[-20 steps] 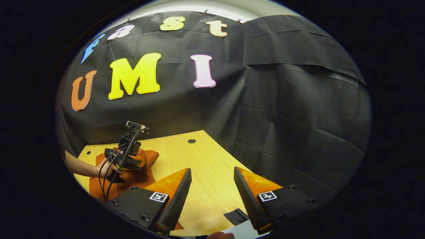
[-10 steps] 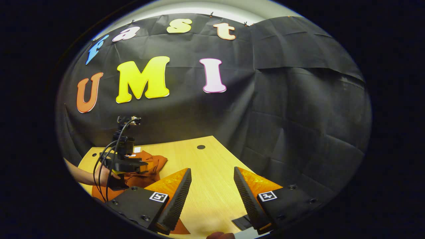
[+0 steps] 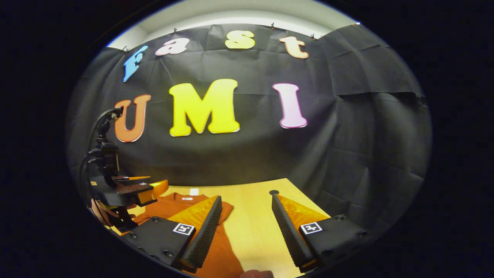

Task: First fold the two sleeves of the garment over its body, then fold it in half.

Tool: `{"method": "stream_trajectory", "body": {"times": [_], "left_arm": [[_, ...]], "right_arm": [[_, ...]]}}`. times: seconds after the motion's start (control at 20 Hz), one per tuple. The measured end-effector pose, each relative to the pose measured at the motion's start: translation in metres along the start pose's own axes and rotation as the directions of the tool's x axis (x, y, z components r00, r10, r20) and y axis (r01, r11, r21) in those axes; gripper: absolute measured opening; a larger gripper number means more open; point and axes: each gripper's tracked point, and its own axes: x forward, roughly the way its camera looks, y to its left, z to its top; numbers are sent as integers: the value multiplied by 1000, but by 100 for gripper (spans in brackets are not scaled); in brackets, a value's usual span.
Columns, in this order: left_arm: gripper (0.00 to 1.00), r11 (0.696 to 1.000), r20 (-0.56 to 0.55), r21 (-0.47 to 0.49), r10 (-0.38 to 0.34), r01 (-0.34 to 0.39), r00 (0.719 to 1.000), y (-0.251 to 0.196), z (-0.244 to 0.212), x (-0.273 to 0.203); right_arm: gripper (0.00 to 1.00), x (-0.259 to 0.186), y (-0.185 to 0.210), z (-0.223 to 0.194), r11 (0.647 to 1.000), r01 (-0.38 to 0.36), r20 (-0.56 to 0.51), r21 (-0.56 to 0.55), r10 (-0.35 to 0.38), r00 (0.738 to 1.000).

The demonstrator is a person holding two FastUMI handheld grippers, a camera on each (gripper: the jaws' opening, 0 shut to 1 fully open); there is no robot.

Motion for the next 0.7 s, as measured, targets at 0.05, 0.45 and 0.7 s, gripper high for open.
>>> {"method": "stream_trajectory", "body": {"times": [0.05, 0.45, 0.7], "left_arm": [[89, 1000, -2, -13, 19, -19, 1000, 10, 2, -8], [90, 983, 27, -96, 159, -156, 987, 101, 18, -93], [90, 991, -26, -81, 109, -111, 994, 112, 0, -123]], "right_arm": [[86, 3, 14, 0, 999, -34, 0, -4, 34, 999], [94, 11, 84, 8, 983, -177, 7, -38, 178, 984], [94, 9, 91, 3, 975, -210, -33, -77, 208, 978]]}}
